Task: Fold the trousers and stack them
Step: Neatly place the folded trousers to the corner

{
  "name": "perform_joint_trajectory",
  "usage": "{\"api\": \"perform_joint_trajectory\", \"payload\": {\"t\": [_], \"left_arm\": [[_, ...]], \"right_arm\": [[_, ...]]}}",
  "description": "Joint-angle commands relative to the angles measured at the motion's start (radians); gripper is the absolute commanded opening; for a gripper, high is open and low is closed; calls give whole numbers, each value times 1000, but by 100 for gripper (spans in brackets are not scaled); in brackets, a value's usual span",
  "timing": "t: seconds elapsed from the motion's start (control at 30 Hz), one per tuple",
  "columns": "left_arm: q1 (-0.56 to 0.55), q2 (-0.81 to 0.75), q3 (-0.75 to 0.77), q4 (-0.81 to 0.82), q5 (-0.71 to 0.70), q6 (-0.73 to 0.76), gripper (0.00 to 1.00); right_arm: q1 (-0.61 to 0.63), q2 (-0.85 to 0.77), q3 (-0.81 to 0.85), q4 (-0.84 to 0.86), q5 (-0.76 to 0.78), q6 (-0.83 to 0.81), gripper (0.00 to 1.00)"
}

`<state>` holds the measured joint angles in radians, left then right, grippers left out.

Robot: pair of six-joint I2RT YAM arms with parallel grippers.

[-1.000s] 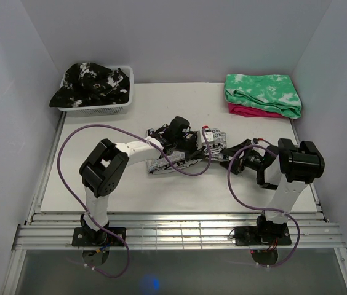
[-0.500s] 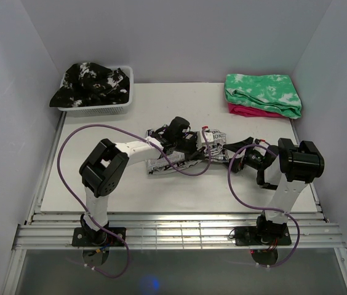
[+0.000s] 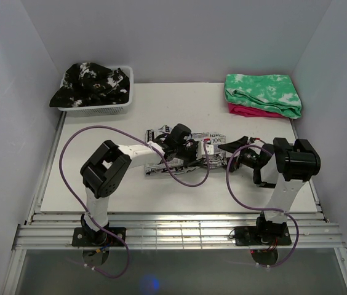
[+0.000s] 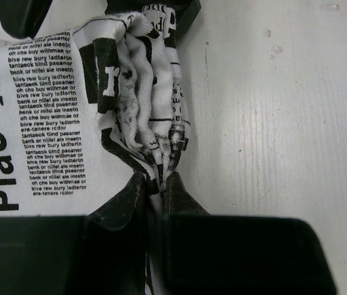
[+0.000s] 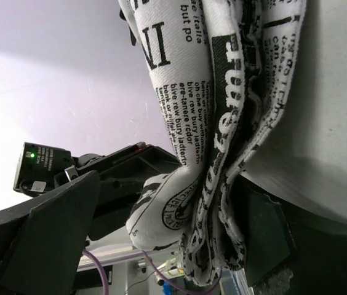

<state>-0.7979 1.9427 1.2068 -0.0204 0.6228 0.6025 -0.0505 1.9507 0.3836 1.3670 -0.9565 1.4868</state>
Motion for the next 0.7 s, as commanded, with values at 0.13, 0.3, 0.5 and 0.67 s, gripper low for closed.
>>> {"api": "perform_joint_trajectory", "payload": {"t": [0.13,0.3,0.5,0.67], "left_arm": [[-15,-70,-49,124,-18,52,0],[-32,-99,-89,169,-40,98,0],[-38,-113,-102,181,-52,106,0],[-38,-123,-104,198,-89,77,0]], "right_arm": [[32,36,41,-15,9,-92,90],[40,-9,96,-270,62,-285,97],[113,-62,207,-558,114,-478,73],[141,-98,259,-756,156,-625,22]]}}
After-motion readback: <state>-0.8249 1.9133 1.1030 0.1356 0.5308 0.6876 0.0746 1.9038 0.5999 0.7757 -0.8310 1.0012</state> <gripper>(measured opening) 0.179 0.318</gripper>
